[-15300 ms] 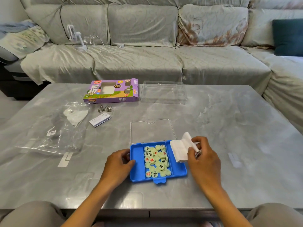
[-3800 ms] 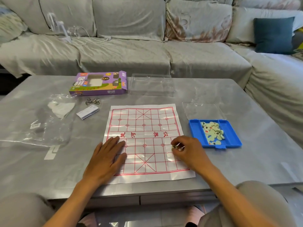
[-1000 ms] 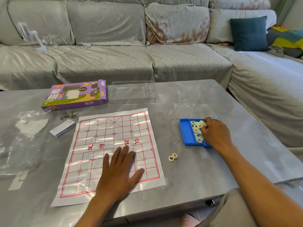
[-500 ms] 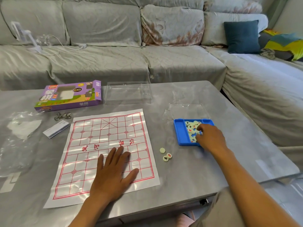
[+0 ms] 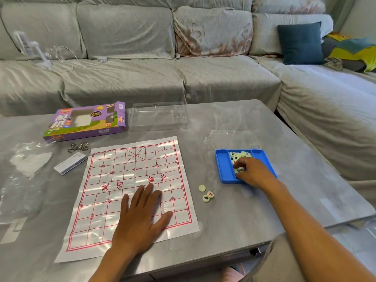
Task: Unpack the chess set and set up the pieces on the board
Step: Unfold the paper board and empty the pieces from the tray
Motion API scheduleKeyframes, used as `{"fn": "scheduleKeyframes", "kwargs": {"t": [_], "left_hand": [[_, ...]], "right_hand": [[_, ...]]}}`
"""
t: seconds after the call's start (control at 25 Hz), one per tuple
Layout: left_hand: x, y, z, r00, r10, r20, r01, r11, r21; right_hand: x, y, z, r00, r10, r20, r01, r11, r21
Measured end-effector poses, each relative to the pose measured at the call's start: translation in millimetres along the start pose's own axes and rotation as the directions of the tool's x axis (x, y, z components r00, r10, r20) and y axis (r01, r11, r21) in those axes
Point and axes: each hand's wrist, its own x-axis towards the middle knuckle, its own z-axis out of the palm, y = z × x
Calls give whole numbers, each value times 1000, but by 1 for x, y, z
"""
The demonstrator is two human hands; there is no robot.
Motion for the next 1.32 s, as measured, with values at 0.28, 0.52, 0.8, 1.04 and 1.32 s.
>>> {"fn": "scheduleKeyframes", "kwargs": {"t": [0.28, 0.52, 0.8, 1.04, 1.32], "left_hand": [[0, -1, 1, 1000, -3, 7, 3, 1000, 5], [0, -1, 1, 1000, -4, -2, 4, 1000, -12], [-1, -1, 0, 1000, 12, 4, -12, 1000, -14], [-1, 0, -2, 1000, 2, 13, -1, 1000, -22], [0, 0, -2, 1000, -10, 26, 11, 1000, -19]], "right_hand": [[3, 8, -3, 1000, 16, -6, -16, 991, 129], [-6, 3, -8, 976, 89, -200, -38, 968, 248], [-44, -67, 12, 977, -155, 145, 56, 848, 527], [-38, -67, 21, 985, -92, 143, -2, 835, 551], [-34, -57, 3, 997, 19, 75, -71, 606, 792]]}}
